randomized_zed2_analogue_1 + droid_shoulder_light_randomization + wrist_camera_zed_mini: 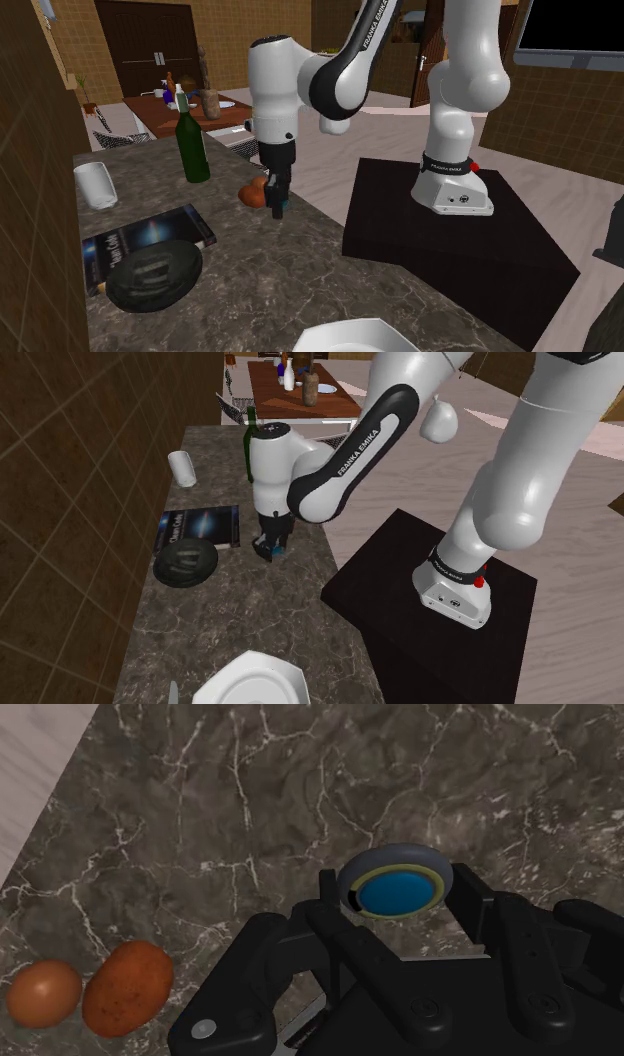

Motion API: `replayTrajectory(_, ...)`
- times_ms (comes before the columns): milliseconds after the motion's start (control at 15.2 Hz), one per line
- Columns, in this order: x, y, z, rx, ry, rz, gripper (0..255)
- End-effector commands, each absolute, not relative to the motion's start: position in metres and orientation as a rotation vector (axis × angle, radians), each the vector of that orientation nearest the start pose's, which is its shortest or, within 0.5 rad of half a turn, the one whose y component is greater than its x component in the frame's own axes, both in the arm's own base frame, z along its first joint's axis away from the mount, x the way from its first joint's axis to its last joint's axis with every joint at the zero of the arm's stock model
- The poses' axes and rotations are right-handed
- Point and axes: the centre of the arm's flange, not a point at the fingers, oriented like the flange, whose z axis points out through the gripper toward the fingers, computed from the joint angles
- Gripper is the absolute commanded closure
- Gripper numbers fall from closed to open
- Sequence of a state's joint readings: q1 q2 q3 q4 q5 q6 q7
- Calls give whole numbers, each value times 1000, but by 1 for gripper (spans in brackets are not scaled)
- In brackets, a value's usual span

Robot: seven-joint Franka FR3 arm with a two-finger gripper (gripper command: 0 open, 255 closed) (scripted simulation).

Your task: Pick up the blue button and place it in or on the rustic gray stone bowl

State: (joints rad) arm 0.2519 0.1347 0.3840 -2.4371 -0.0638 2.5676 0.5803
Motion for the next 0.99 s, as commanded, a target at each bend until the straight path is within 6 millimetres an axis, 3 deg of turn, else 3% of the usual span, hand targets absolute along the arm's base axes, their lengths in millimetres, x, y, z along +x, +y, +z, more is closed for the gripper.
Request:
replayTrajectory(0, 411, 310, 255, -3122, -165, 5, 255)
replayTrajectory(924, 563, 416, 253, -3122, -165, 5, 255)
